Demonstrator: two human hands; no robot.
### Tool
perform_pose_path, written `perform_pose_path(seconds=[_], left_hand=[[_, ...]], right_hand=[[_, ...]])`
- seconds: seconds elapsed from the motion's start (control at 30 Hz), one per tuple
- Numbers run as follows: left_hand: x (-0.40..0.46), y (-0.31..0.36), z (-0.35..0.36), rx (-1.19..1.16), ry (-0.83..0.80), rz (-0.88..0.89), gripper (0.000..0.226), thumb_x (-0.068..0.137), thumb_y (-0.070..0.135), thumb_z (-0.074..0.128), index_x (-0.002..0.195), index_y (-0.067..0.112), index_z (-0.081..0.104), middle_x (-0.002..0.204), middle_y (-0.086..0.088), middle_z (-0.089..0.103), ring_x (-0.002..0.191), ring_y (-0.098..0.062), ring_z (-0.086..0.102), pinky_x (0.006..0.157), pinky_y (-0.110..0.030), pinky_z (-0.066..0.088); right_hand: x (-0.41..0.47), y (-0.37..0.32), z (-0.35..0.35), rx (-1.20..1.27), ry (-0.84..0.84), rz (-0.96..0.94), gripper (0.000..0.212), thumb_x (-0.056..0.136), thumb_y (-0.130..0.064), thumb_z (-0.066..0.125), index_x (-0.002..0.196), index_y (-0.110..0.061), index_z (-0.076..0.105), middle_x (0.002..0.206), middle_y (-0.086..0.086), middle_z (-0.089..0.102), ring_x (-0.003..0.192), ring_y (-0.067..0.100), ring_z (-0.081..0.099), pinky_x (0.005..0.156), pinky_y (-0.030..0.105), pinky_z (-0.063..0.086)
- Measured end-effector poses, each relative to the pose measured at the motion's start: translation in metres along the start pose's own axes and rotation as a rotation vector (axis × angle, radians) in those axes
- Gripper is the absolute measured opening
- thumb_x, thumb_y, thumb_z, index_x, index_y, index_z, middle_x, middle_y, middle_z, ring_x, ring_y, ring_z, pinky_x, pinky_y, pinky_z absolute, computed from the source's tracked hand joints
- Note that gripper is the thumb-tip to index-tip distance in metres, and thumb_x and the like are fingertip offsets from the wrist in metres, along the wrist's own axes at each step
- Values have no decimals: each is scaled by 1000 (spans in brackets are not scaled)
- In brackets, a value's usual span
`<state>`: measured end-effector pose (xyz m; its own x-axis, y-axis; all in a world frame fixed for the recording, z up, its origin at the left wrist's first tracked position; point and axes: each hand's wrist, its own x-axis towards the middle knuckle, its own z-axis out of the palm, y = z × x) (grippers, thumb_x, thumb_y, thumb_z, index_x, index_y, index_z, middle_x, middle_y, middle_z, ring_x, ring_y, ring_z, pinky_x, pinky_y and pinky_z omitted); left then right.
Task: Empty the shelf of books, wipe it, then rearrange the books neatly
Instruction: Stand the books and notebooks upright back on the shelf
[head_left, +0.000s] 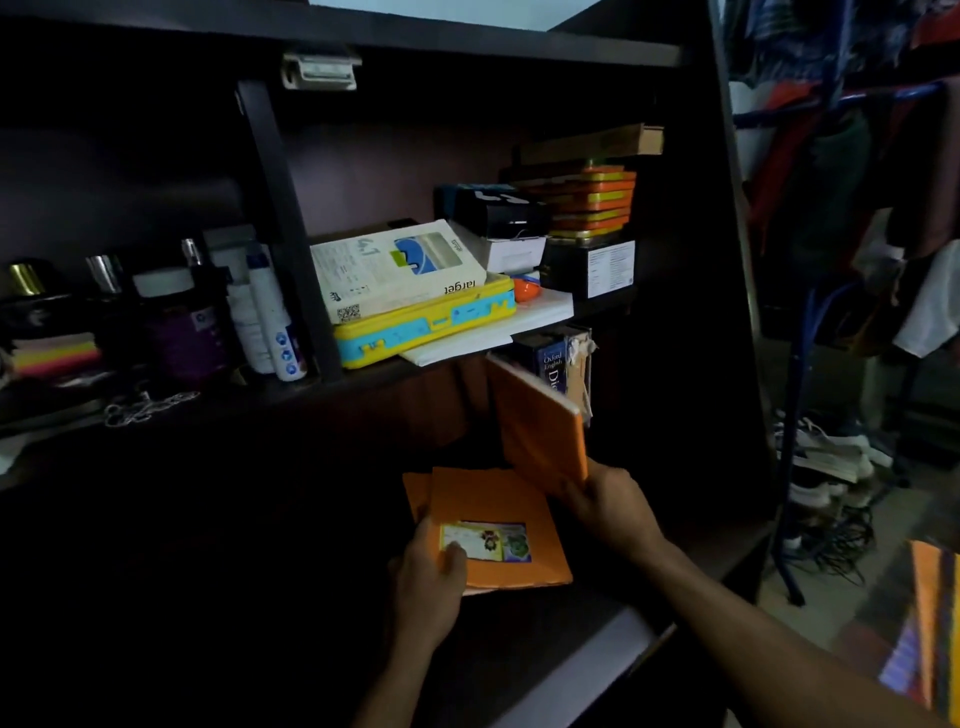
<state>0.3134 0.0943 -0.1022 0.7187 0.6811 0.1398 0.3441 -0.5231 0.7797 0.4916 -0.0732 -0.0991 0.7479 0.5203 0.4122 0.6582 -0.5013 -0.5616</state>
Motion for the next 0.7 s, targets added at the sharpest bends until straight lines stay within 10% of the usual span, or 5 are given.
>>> perform_pose_path(seconds=[0.2, 0.37, 0.5, 0.7], left_hand=[[13, -13, 9, -40, 78, -2, 54, 101, 20, 58, 150, 30, 38, 125, 5, 51, 88, -2, 57, 68, -17, 49], [19, -22, 7, 212, 123, 36, 53, 98, 23, 60, 148, 29, 45, 160, 0, 24, 142, -24, 37, 103, -39, 49], [19, -18, 4, 414, 50, 64, 51, 98, 37, 54, 146, 45, 38, 166, 8, 14, 150, -21, 19, 118, -41, 26], [15, -13, 6, 440, -28, 67, 39, 103, 37, 41, 141, 48, 41, 162, 16, 20, 148, -10, 20, 123, -40, 14]], right_hand=[[29, 6, 18, 23, -12, 71, 18, 103, -42, 48, 110, -26, 56, 93, -6, 67, 67, 1, 62, 52, 14, 43], [37, 13, 24, -27, 34, 126, 48, 99, -46, 55, 140, -23, 43, 122, 1, 61, 87, 9, 61, 62, 16, 43], [41, 13, 21, 37, -14, 171, 73, 90, -52, 65, 148, -25, 29, 125, 5, 62, 99, 24, 67, 74, 32, 53], [40, 15, 21, 183, 17, 162, 46, 96, -36, 64, 132, -26, 37, 126, 4, 60, 98, 16, 66, 60, 17, 49]])
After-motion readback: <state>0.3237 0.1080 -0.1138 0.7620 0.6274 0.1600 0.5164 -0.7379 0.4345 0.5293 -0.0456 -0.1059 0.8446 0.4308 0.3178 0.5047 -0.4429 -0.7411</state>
